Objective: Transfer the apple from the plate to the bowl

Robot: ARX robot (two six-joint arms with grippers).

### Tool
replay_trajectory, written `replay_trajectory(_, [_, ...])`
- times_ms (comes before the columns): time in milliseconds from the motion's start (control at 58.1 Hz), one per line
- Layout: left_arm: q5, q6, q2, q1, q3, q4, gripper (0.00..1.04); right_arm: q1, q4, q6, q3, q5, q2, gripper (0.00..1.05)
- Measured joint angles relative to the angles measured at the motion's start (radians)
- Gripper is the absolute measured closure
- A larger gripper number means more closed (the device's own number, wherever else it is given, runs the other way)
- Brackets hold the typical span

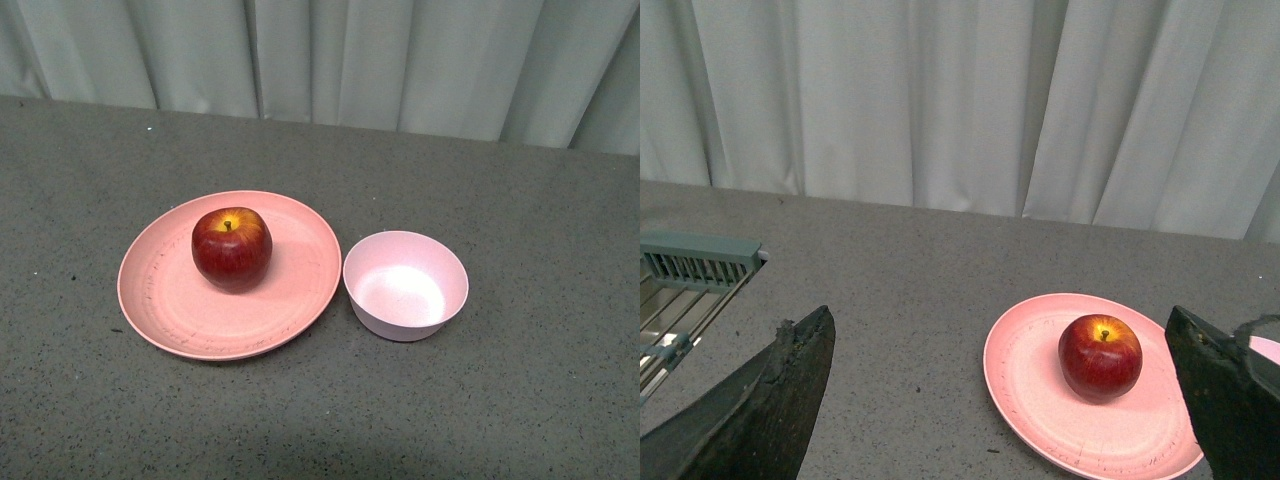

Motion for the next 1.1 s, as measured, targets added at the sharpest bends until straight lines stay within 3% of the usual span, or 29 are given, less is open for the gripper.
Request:
replay_trajectory(396, [0.0,0.0,0.0,0.0,0.0,0.0,0.07,0.0,0.0,0.0,0.0,0.0,0.0,0.08])
replay_trajectory(620, [-0.005,0.0,0.002,0.0,0.001,-0.002,0.07,0.0,0.0,0.001,0.0,0.0,0.0,0.09])
replay_trajectory(689, [-0.113,-0.059,0.134,-0.022,0.046,-0.088,0.07,0.0,0.0,0.001,0.0,0.0,0.0,0.09])
replay_trajectory(999, [-0.092,-0.156,0.89,-0.073,0.201,0.461,0.07,0.0,0.0,0.001,0.0,0.0,0.0,0.09])
replay_trajectory(1102, [-0.068,-0.165,1.105,-0.103,0.274,0.553,0.07,0.0,0.0,0.001,0.0,0.0,0.0,0.09])
